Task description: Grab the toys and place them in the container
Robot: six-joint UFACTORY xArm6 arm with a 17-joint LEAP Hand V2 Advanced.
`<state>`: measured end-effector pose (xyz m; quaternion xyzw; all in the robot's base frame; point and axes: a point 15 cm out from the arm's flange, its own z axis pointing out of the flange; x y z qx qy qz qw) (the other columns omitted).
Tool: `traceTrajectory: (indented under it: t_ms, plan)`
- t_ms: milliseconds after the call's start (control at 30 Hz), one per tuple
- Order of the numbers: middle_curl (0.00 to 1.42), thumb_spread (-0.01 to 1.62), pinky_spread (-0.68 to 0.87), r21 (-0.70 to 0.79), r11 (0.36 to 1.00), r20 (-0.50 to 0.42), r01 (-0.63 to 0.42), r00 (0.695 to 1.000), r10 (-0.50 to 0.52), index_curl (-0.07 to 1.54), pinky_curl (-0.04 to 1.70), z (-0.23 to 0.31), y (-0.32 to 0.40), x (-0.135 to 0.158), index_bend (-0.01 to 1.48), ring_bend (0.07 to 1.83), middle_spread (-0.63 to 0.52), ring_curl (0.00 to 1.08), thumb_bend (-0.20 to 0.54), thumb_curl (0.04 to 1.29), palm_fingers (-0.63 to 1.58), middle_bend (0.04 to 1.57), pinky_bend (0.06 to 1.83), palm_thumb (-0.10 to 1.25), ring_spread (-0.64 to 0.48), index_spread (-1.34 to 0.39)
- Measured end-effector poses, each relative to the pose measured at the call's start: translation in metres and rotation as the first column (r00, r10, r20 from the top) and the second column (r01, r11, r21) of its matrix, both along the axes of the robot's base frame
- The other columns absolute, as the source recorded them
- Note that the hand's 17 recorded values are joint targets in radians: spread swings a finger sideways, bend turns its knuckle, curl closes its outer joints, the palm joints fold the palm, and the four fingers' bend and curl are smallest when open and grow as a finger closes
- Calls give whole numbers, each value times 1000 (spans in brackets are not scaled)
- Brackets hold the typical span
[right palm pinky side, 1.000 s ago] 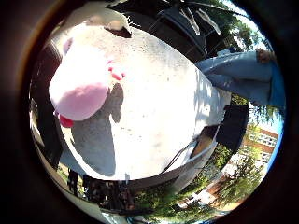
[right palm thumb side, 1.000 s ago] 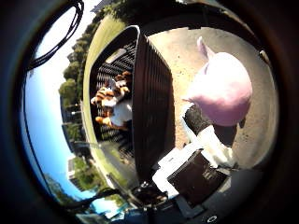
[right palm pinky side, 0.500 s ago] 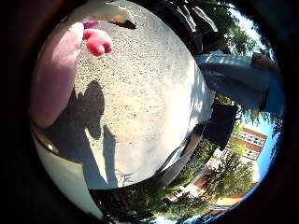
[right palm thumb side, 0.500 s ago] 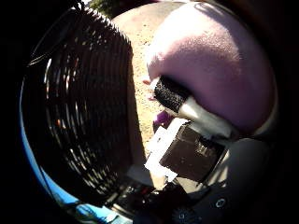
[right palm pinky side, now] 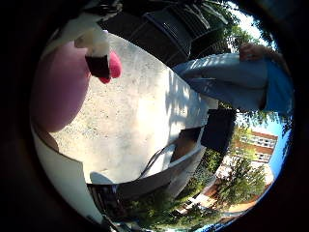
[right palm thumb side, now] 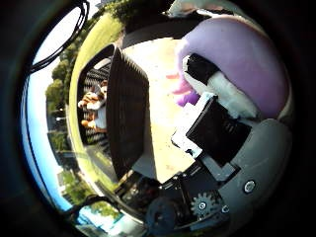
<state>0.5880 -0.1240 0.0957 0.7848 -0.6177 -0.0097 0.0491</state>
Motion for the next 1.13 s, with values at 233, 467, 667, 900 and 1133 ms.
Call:
traceTrajectory:
  t_ms: [233,467,667,900,1133]
  plan:
    - [978,1096,225,99,991,-79,-87,992,95,703,772,113,63,-56,443,1446,-222,746,-5,692,908,1181,1497,985,-83,-859]
    - [1041,1110,190,240,927,-25,-289,953,303,902,818,159,193,-112,488,1513,-231,780,-14,743,815,1239,1560,963,-99,-985]
    - [1072,1118,172,268,899,-33,-347,929,369,1063,845,159,267,-129,494,1555,-233,796,-12,776,759,1280,1601,952,-104,-1053]
    - [1088,1110,160,260,900,-84,-351,920,383,1211,860,101,317,-126,488,1579,-229,802,-25,801,718,1317,1627,912,-105,-1096]
    - [875,1169,281,241,923,-90,-301,940,330,1199,802,48,328,-98,446,1237,-133,688,-26,700,148,882,1365,825,67,-981]
